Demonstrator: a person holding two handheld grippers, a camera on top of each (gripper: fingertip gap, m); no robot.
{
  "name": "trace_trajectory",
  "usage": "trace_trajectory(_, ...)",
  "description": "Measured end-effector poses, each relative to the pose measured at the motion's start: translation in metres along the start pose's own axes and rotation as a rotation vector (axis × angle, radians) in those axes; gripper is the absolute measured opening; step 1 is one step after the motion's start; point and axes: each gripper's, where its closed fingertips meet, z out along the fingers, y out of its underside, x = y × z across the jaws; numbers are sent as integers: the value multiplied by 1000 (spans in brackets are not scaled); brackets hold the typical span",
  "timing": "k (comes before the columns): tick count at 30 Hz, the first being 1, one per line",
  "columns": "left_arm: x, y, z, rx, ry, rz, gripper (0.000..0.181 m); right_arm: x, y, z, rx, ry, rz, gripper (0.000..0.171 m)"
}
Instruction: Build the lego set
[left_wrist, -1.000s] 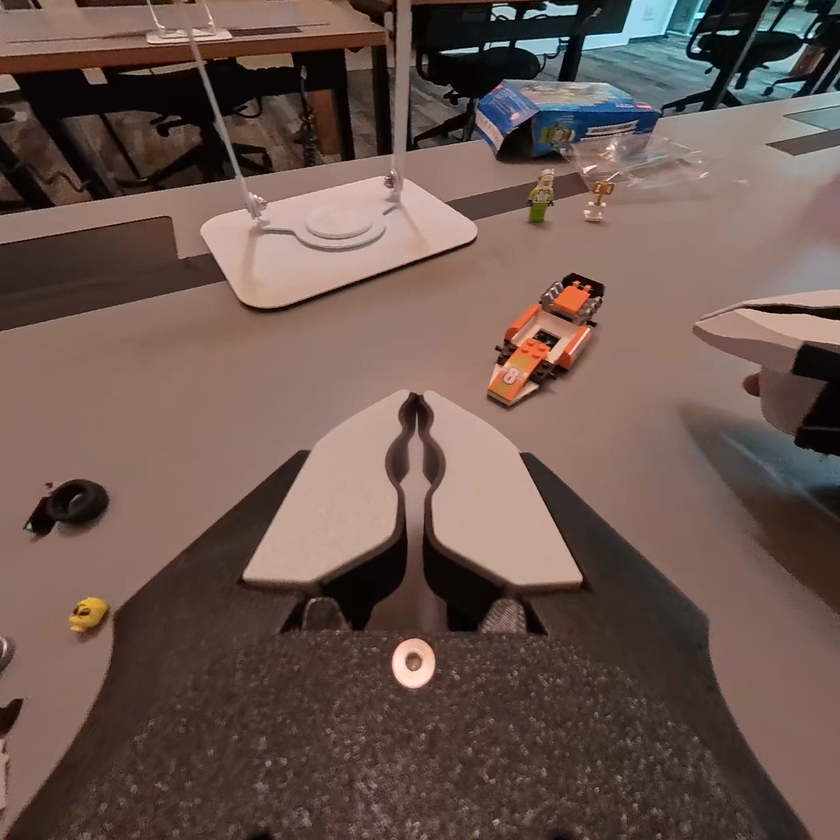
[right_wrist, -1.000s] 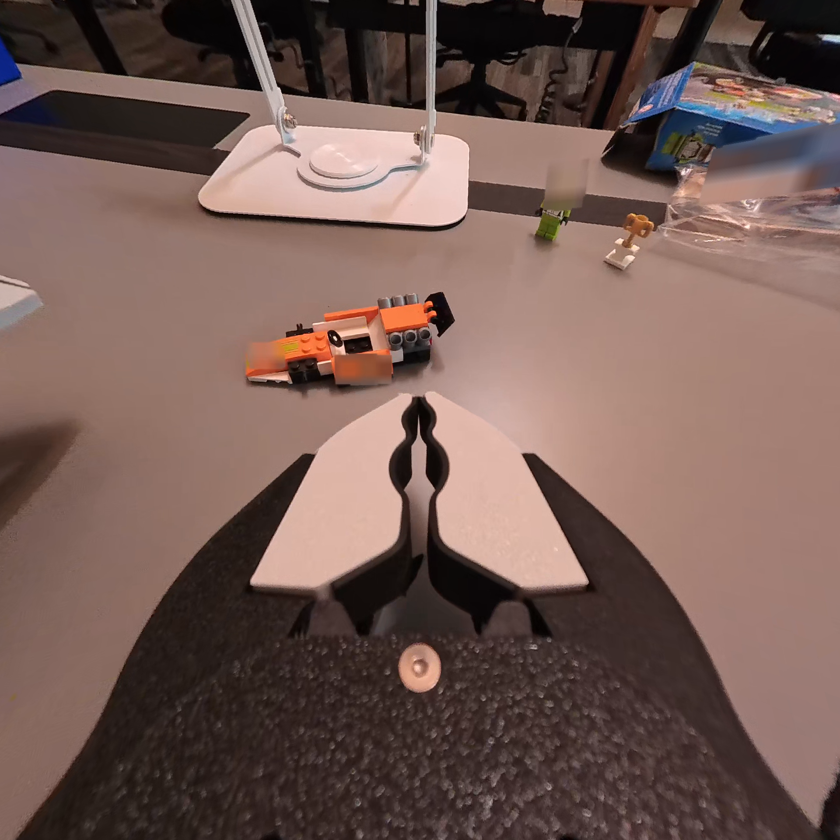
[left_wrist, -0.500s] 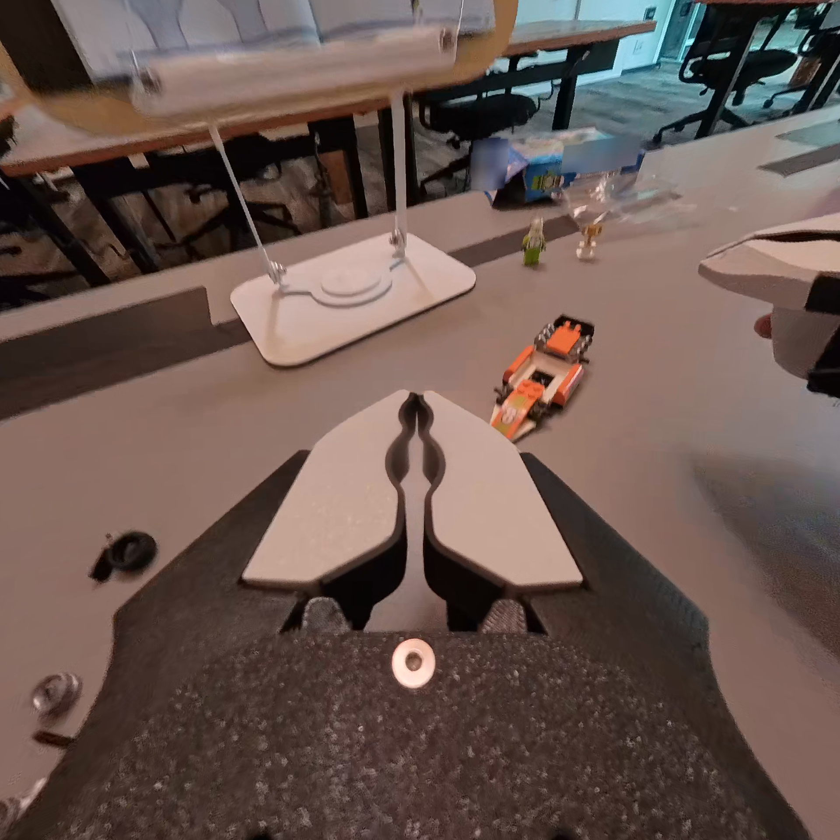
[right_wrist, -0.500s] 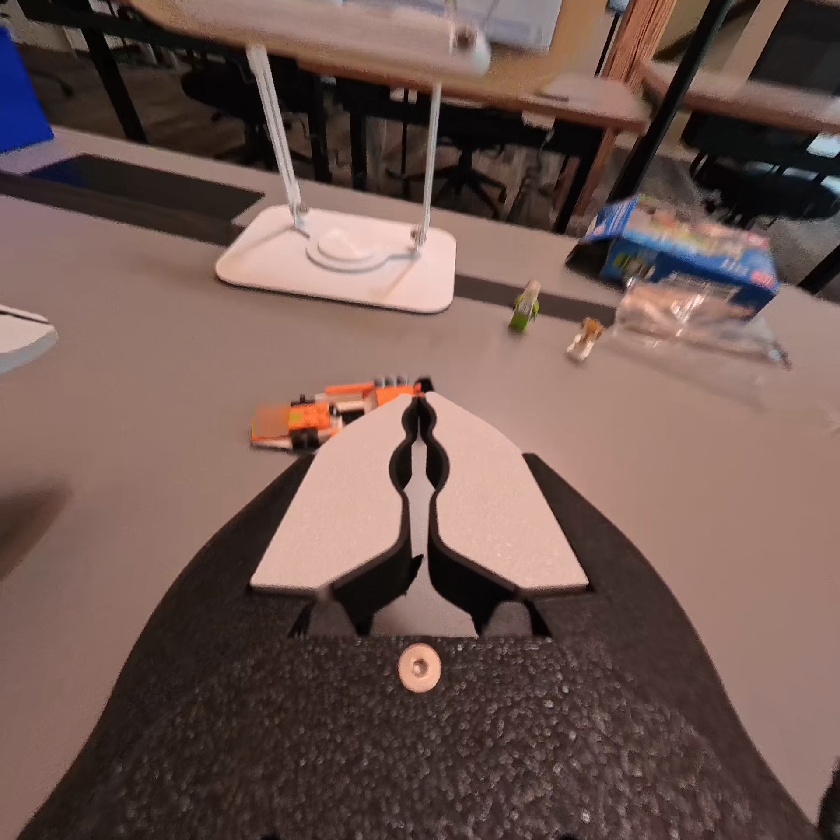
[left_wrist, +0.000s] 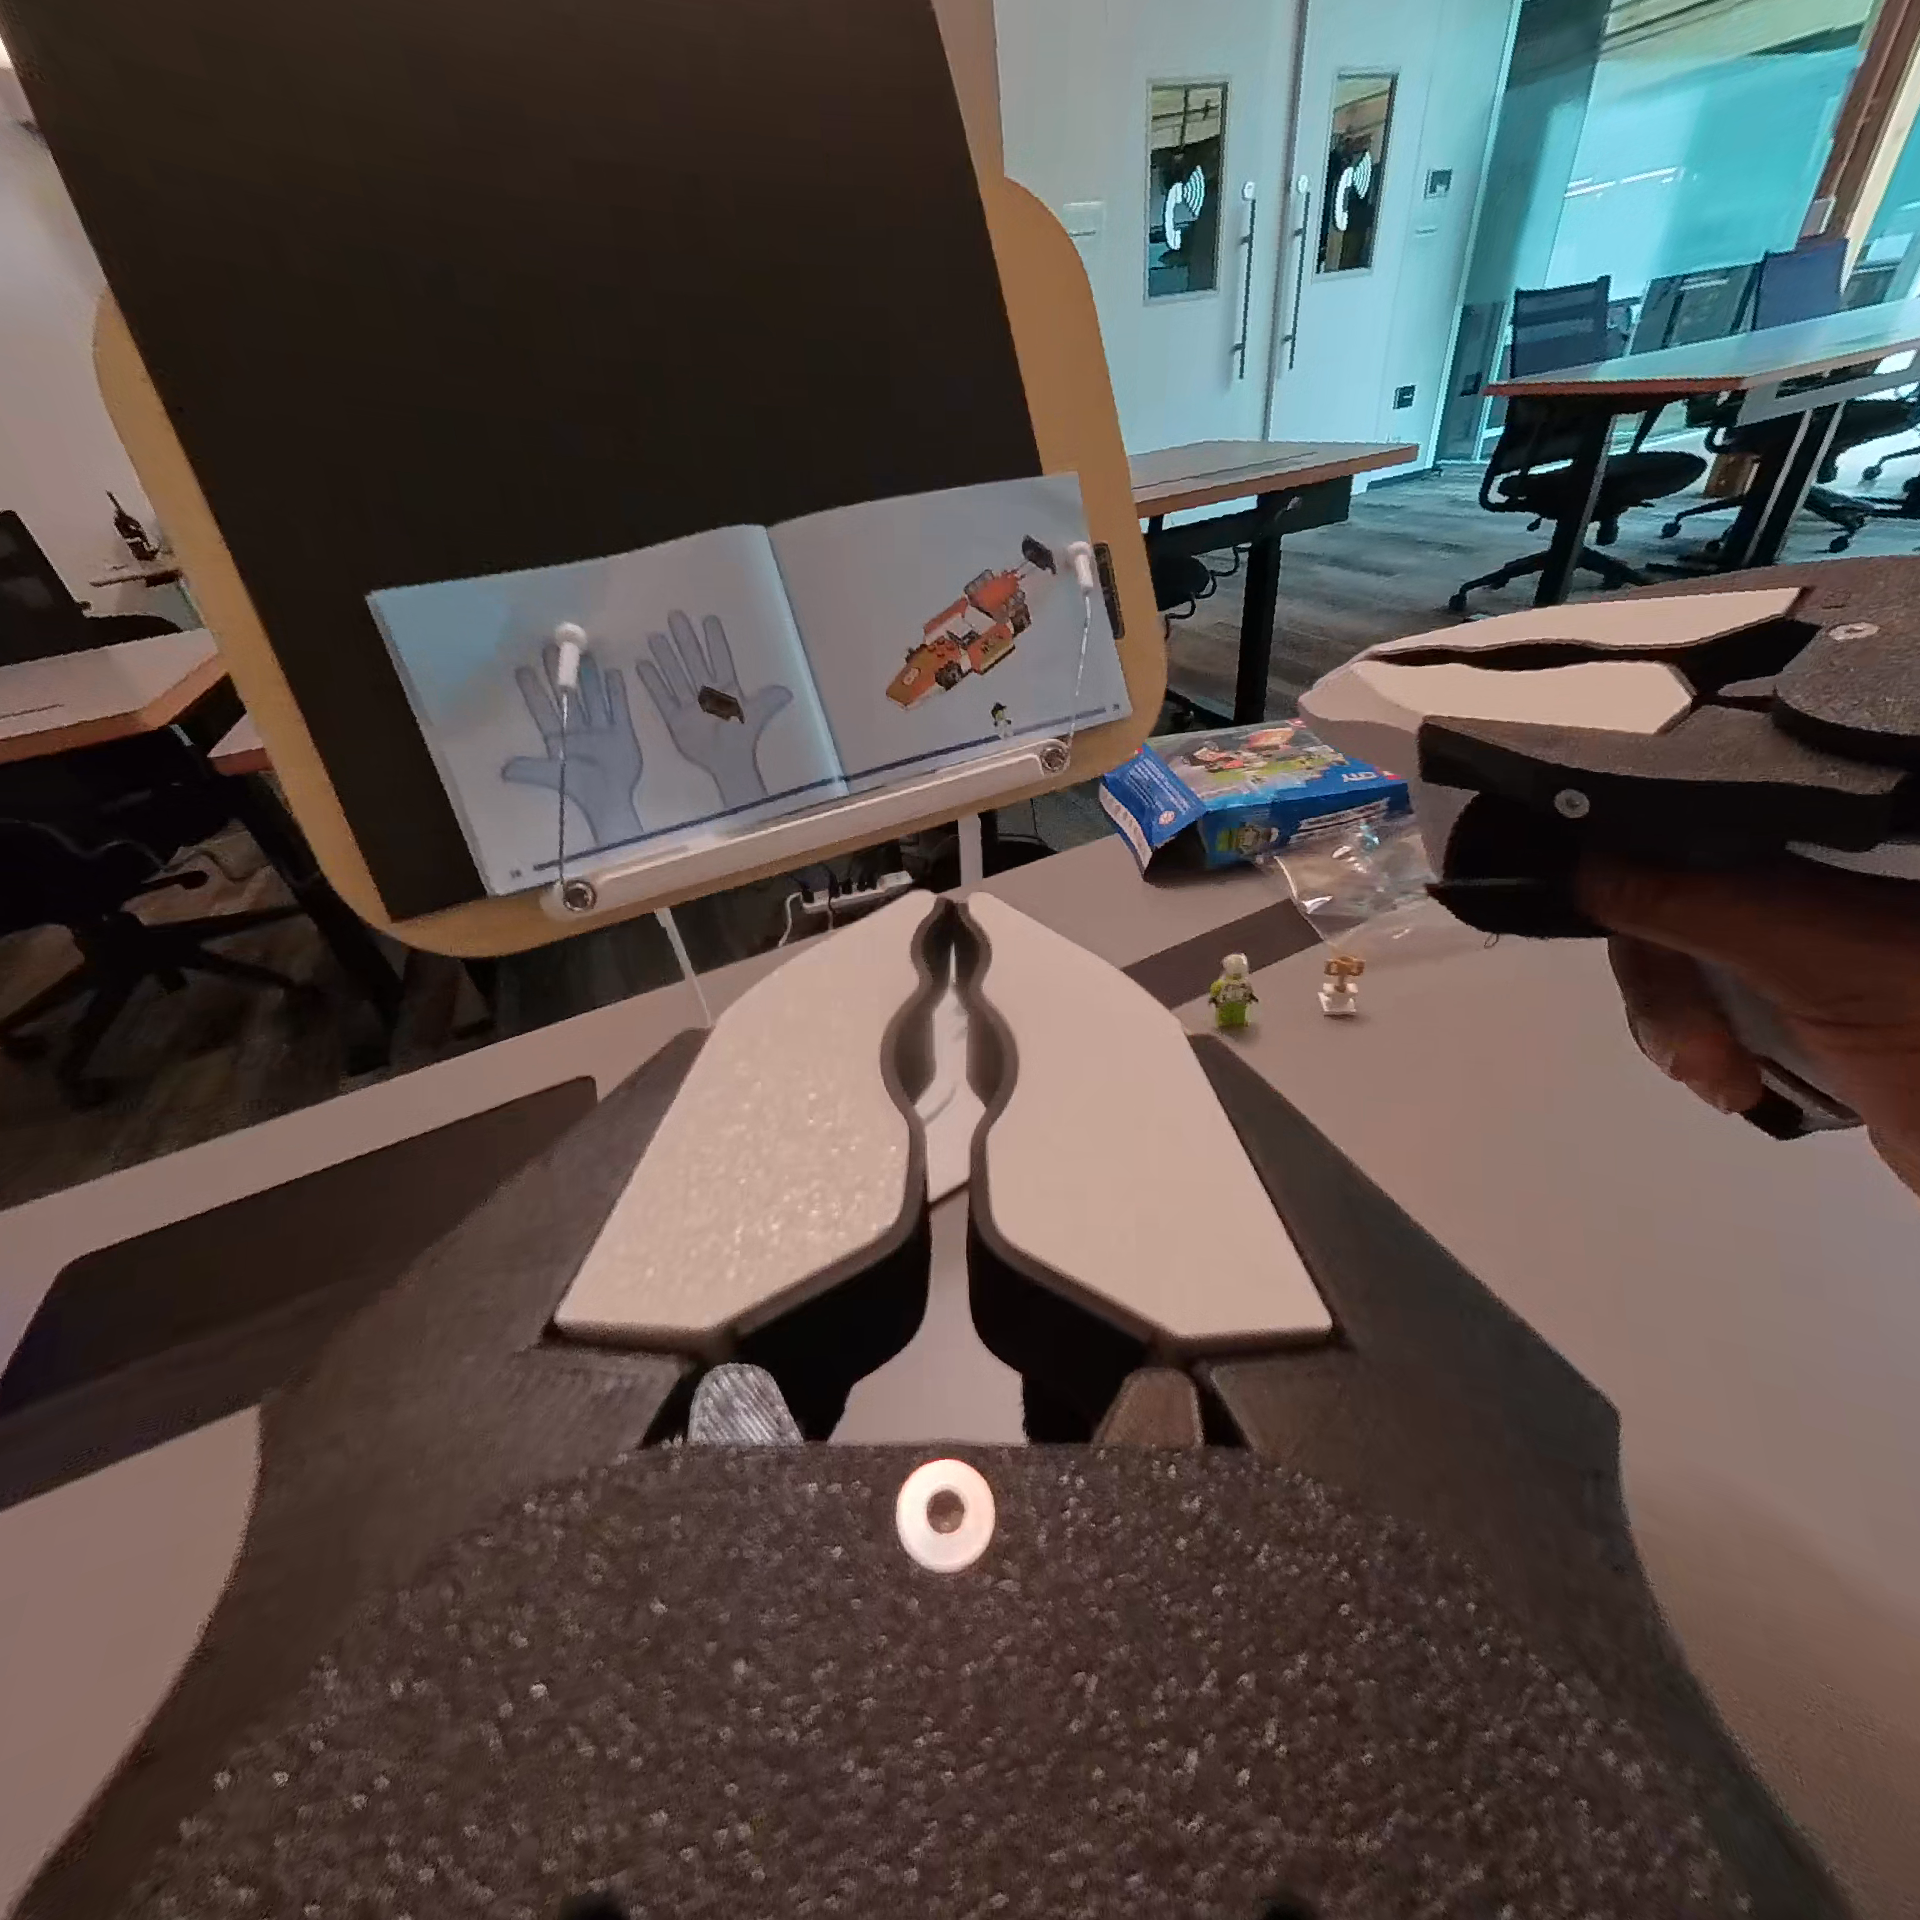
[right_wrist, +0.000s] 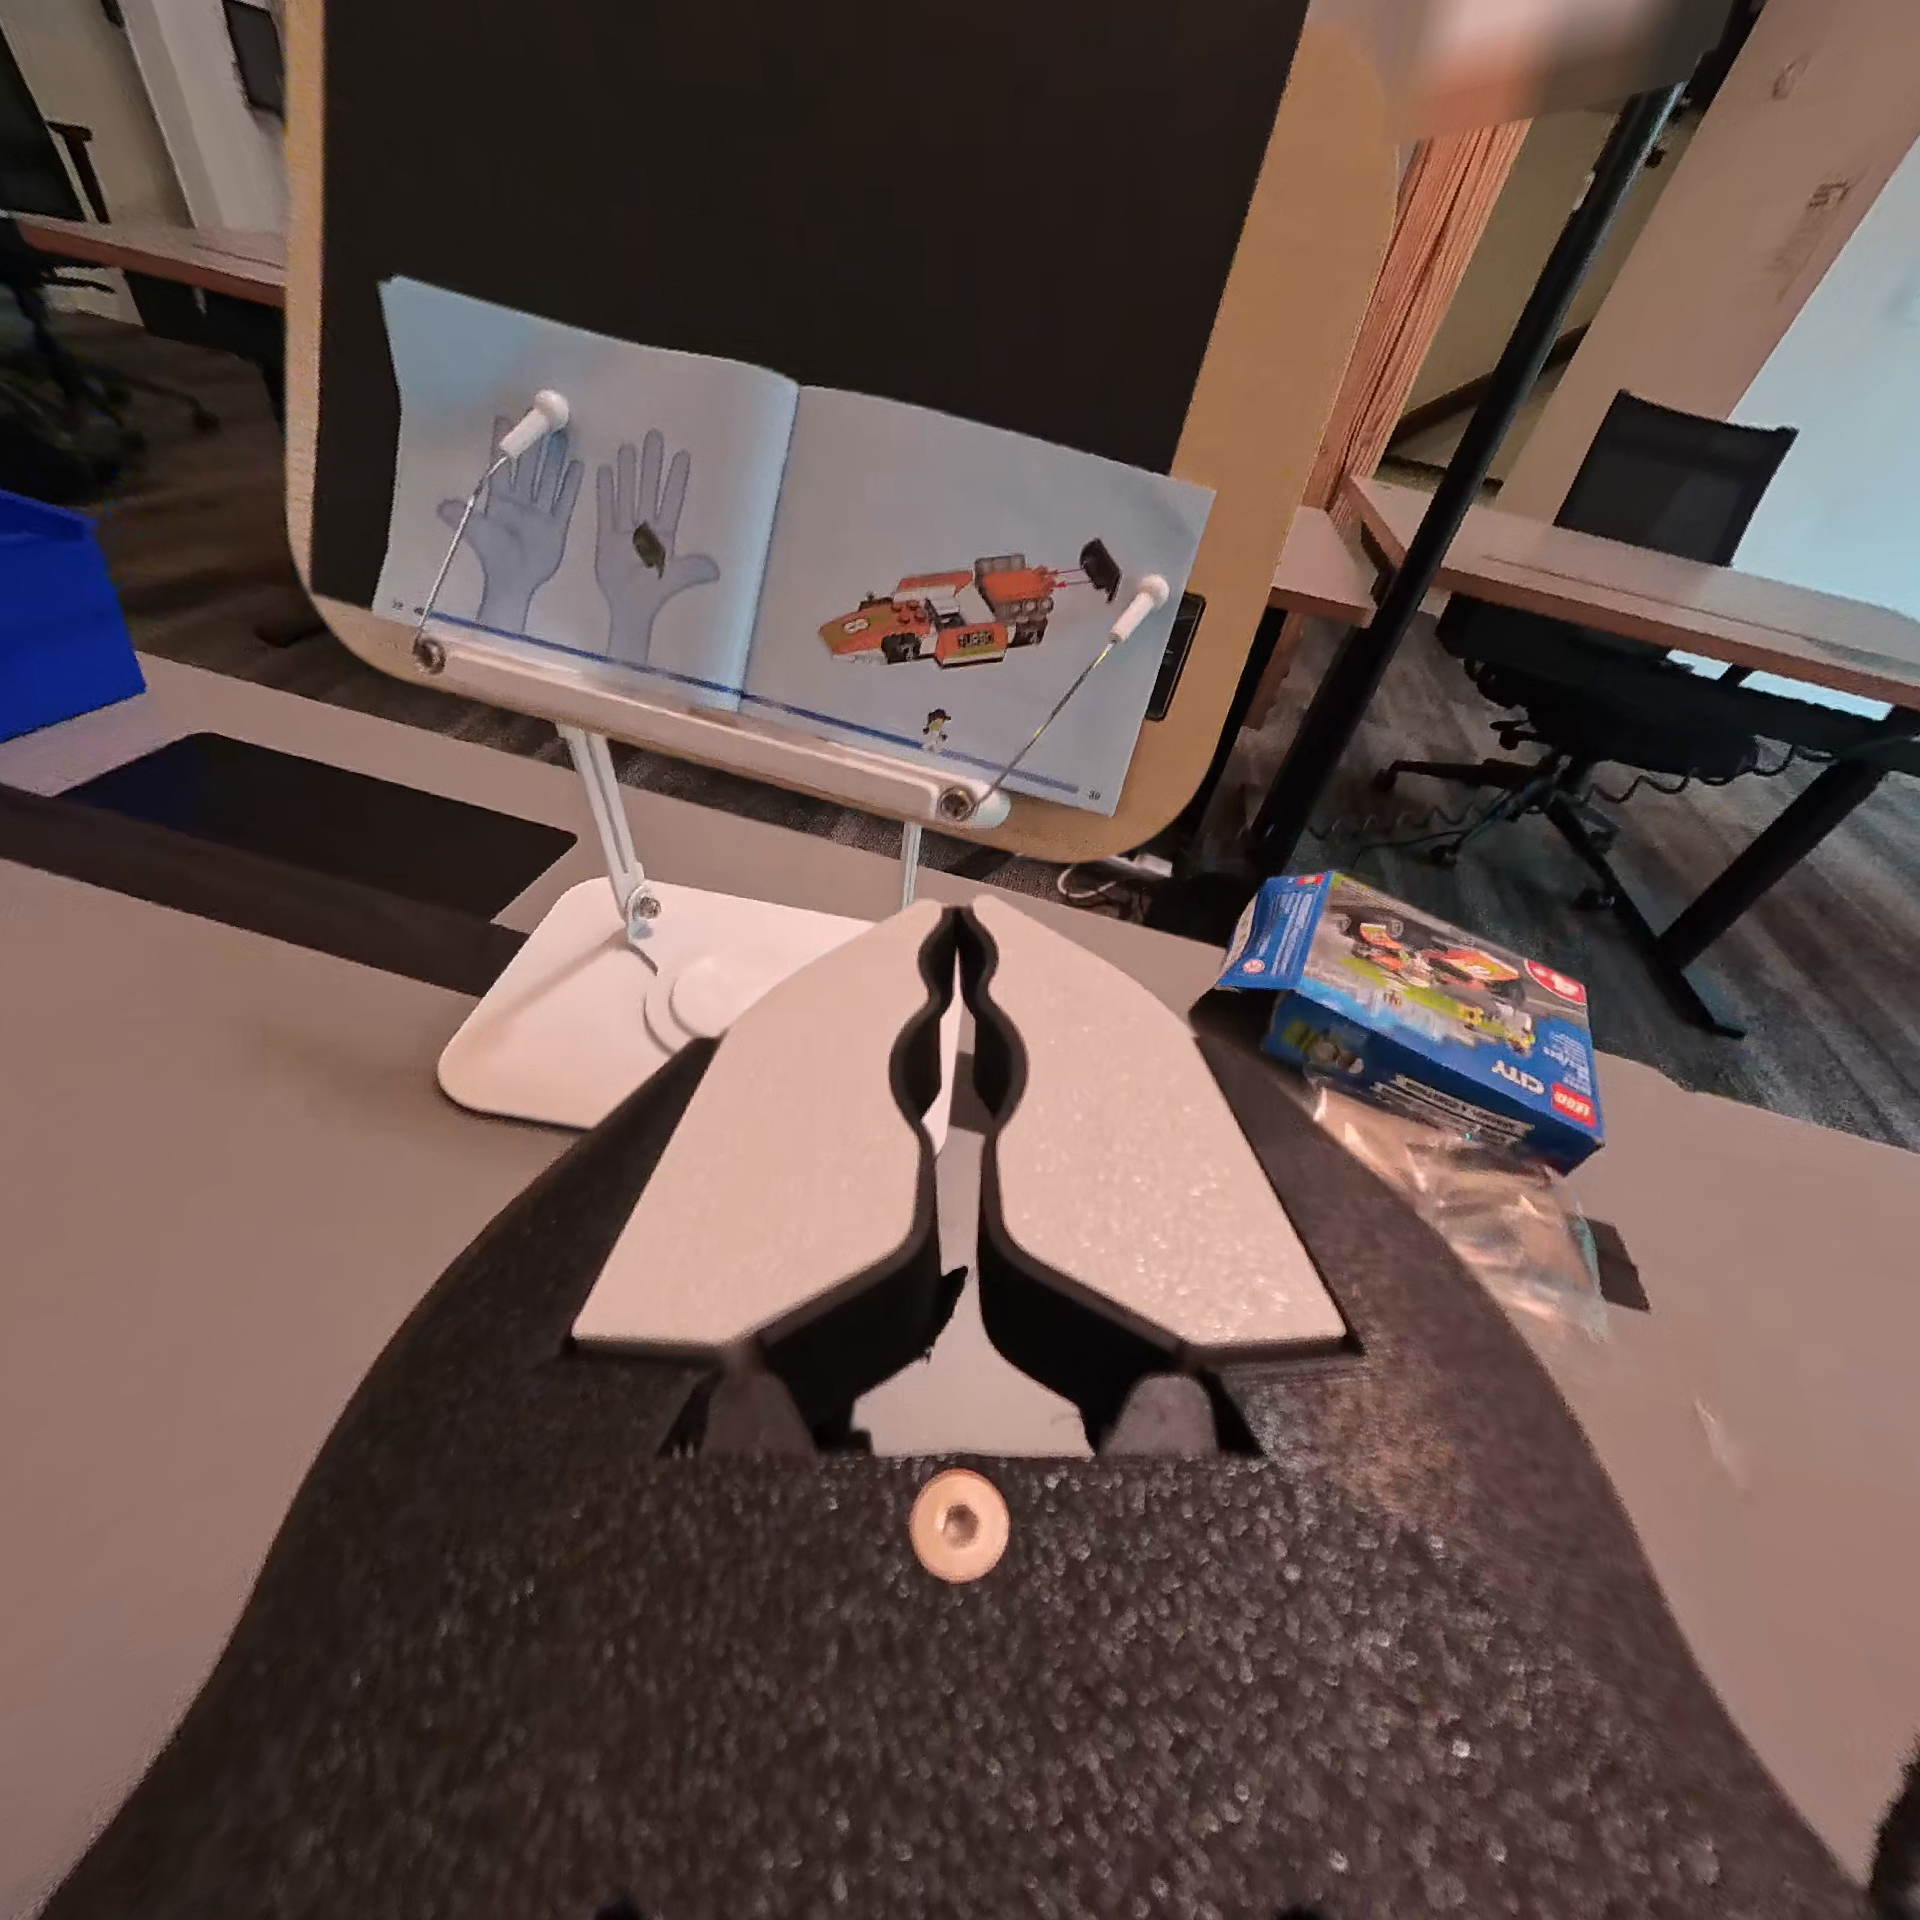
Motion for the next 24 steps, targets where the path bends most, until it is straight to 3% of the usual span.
trace_trajectory(3,-7,2,14,-7,-7,27,0,6,-2,17,14,-23,10,0)
trace_trajectory(6,-9,10,35,-46,21,89,3,13,-3,40,13,-69,4,11)
trace_trajectory(9,-4,16,72,-127,103,194,8,21,-2,72,-32,-139,31,28)
trace_trajectory(12,-14,12,117,-179,106,275,10,28,-2,103,-65,-164,66,31)
trace_trajectory(17,-29,14,173,-239,79,308,11,31,-4,134,-77,-145,96,26)
trace_trajectory(20,-33,19,190,-246,74,309,10,35,-3,139,-75,-121,128,12)
trace_trajectory(24,-39,24,197,-241,43,317,3,34,-3,138,-62,-130,166,7)
